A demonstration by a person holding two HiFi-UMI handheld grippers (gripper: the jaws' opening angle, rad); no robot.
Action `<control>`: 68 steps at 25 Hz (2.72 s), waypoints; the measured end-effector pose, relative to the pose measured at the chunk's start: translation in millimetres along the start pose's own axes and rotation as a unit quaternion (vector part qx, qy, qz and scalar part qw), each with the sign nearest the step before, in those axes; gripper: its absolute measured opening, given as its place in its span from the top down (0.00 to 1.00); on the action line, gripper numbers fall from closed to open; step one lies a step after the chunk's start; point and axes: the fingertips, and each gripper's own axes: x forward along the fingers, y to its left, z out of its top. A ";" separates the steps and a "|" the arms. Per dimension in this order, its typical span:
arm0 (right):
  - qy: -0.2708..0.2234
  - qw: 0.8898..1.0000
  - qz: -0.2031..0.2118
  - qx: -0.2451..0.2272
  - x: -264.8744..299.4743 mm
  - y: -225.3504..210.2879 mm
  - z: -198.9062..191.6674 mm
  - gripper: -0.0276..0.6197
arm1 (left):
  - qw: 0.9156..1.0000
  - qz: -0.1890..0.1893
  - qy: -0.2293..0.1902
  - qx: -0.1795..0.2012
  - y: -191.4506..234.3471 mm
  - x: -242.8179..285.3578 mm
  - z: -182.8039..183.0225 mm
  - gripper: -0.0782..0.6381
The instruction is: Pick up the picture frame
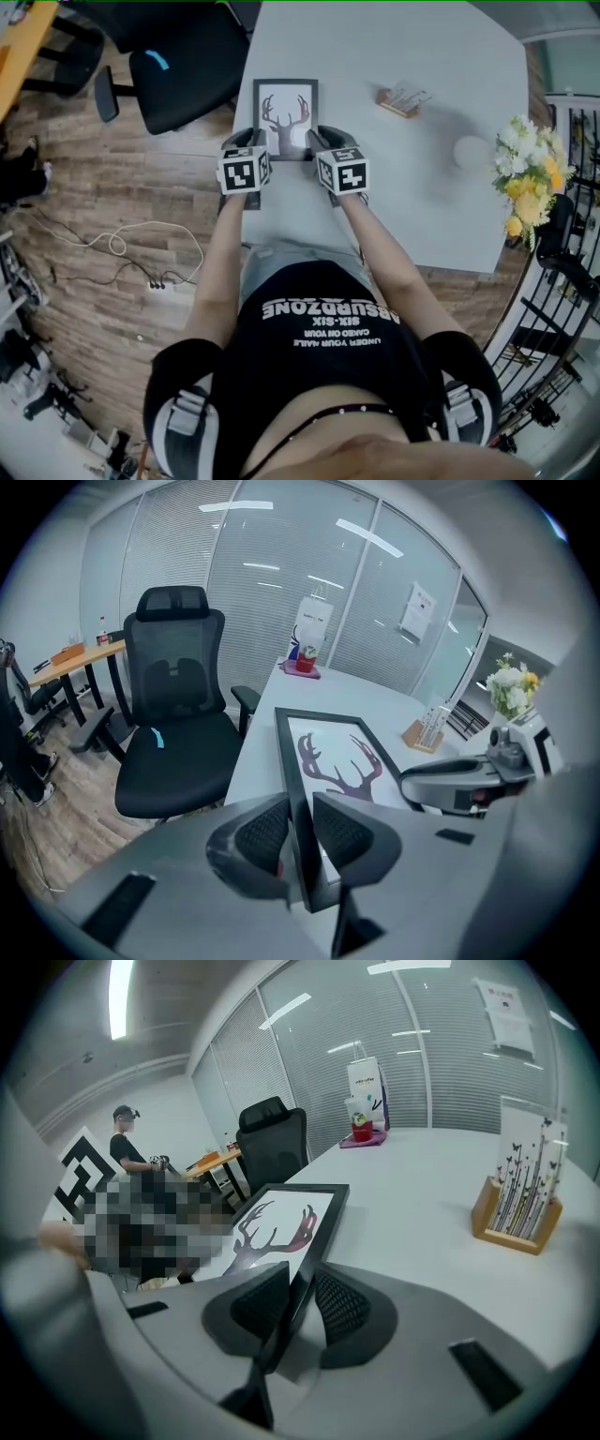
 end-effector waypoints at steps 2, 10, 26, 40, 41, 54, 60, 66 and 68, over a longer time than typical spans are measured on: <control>-0.003 1.000 0.001 -0.001 -2.9 0.8 1.6 0.80 | 1.000 0.000 -0.003 0.000 -1.5 -2.9 0.5 0.76; -0.016 1.000 0.004 -0.007 -16.6 9.1 8.3 0.81 | 1.000 -0.001 -0.017 -0.003 -3.6 -18.9 3.6 0.76; -0.040 0.999 0.001 -0.025 -45.2 19.3 15.9 0.81 | 0.999 -0.005 -0.042 0.003 -17.2 -48.3 8.4 0.76; -0.073 0.997 -0.004 -0.038 -69.8 33.1 32.6 0.81 | 0.997 -0.005 -0.070 0.031 -24.2 -78.7 25.4 0.76; -0.077 0.996 -0.004 -0.038 -72.4 34.0 34.4 0.81 | 0.997 -0.006 -0.073 0.032 -25.1 -81.4 26.7 0.76; -0.138 0.990 -0.008 -0.034 -119.0 45.3 59.1 0.81 | 0.991 -0.019 -0.128 0.047 -46.2 -128.6 53.8 0.76; -0.157 0.987 -0.004 -0.034 -141.5 56.6 61.5 0.81 | 0.987 -0.030 -0.147 0.053 -53.8 -153.5 52.7 0.76; -0.173 0.984 0.002 -0.035 -165.3 65.1 64.9 0.81 | 0.984 -0.041 -0.169 0.050 -64.2 -178.7 54.6 0.76; -0.181 0.983 0.002 -0.037 -172.5 67.0 66.2 0.81 | 0.982 -0.043 -0.175 0.051 -67.4 -184.3 54.4 0.76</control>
